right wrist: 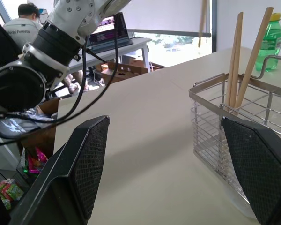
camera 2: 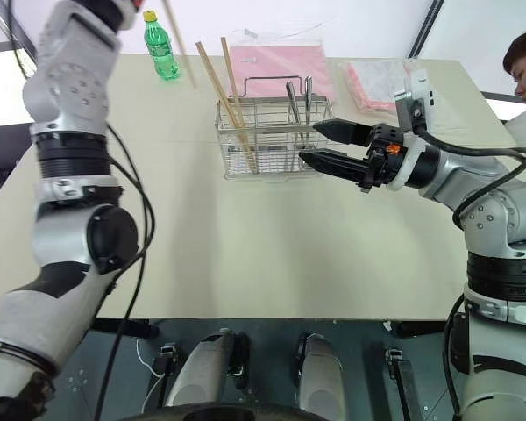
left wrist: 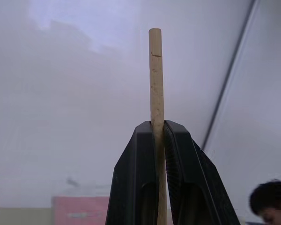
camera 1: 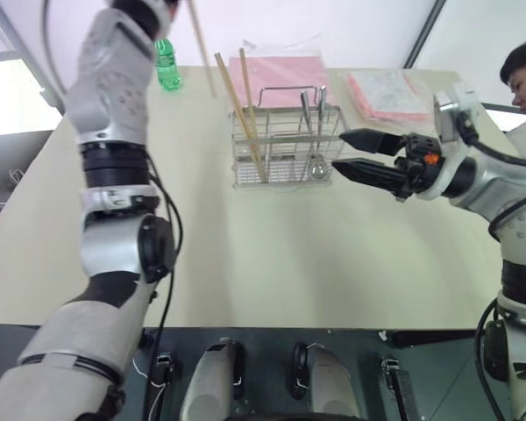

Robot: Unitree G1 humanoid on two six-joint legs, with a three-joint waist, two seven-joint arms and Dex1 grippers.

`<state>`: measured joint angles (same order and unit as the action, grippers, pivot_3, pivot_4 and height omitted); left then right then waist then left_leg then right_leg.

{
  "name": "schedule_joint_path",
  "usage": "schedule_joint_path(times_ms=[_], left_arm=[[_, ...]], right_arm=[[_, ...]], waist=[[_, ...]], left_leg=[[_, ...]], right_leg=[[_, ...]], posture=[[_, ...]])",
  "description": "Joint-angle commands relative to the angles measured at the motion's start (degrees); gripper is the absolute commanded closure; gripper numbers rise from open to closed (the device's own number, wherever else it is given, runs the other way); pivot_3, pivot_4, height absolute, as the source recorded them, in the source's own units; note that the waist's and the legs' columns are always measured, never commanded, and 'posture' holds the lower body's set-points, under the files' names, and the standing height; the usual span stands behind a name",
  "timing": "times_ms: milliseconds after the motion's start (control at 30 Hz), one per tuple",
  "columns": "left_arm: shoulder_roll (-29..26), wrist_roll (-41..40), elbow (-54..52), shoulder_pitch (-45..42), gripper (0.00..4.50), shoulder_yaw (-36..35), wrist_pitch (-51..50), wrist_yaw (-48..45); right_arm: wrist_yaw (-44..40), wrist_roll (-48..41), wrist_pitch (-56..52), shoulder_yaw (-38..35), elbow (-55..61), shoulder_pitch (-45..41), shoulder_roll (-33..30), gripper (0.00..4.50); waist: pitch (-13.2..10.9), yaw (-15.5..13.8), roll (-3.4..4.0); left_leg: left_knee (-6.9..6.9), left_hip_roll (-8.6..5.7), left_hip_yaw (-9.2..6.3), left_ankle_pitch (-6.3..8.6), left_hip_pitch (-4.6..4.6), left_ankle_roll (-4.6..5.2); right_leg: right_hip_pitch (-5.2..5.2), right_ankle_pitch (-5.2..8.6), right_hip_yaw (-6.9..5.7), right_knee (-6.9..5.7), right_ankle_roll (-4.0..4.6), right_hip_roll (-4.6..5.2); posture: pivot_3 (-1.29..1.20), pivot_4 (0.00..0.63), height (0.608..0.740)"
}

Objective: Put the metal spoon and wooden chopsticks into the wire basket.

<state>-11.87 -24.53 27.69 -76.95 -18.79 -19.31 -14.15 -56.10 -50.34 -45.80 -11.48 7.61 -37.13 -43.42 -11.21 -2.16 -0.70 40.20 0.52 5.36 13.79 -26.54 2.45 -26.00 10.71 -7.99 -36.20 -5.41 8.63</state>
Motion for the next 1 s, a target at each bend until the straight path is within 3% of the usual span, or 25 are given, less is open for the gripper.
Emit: schedule_joint_path(times_ms=[33,267,600,733,900,933,1000], left_arm=[[1.8,-0.4,-2.3,-0.1,4.46,2.3,1.6,-1.6],[3.9,4.2,2.9,4.6,4.46,7.0,7.2,-3.6],[5.7,6.8,1.8,12.3,4.46,9.3,11.1,-4.4],[6.3,4.8,-0.7,12.2,2.96,7.9,9.2,-3.6],[5.7,3.2,-2.7,11.3,0.24,7.2,6.0,-2.8],[5.5,2.9,-3.4,11.2,0.04,7.1,5.3,-2.6],[4.9,2.2,-5.1,11.0,0.04,6.9,3.6,-2.3]], right_arm=[[0.5,-1.3,-0.1,-3.0,1.9,-0.4,-1.2,0.58],[2.2,-1.9,-0.7,-4.0,3.2,0.6,-1.1,0.58],[3.2,-0.6,2.5,-3.7,1.0,-1.0,0.8,0.58],[2.6,-0.1,2.9,-3.1,0.1,-1.3,0.8,0.58],[2.1,0.7,3.5,-2.5,-1.5,-2.4,1.2,0.58],[2.0,0.9,3.7,-2.3,-1.9,-2.6,1.3,0.58],[1.5,1.4,4.1,-1.9,-2.4,-2.9,1.4,0.58]], waist=[[0.0,0.1,0.00],[0.0,0.1,0.05],[0.0,0.0,0.04],[0.0,0.0,0.04],[0.0,0.0,0.04],[0.0,0.0,0.04],[0.0,0.0,0.04]], left_leg=[[0.00,0.00,0.01,0.00,0.00,0.00],[-0.05,0.02,0.07,0.00,0.06,0.02],[-0.04,0.01,0.03,0.10,-0.01,0.18],[-0.03,0.02,0.03,0.10,-0.02,0.18],[-0.03,0.02,0.03,0.11,0.00,0.20],[-0.03,0.02,0.03,0.11,0.00,0.20],[-0.03,0.02,0.03,0.11,-0.01,0.19]], right_leg=[[0.00,0.00,0.00,0.01,0.00,0.00],[0.00,0.00,0.03,0.01,0.01,-0.02],[-0.04,0.00,0.03,0.04,0.01,0.00],[-0.05,0.00,0.03,0.04,0.02,0.00],[-0.04,-0.01,0.03,0.03,0.02,0.00],[-0.04,-0.01,0.03,0.03,0.02,-0.01],[-0.05,-0.01,0.03,0.03,0.02,-0.01]], posture=[[0.00,0.150,0.692],[0.00,0.150,0.692],[0.00,0.150,0.692],[0.00,0.150,0.692],[0.00,0.150,0.692],[0.00,0.150,0.692],[0.00,0.150,0.692]])
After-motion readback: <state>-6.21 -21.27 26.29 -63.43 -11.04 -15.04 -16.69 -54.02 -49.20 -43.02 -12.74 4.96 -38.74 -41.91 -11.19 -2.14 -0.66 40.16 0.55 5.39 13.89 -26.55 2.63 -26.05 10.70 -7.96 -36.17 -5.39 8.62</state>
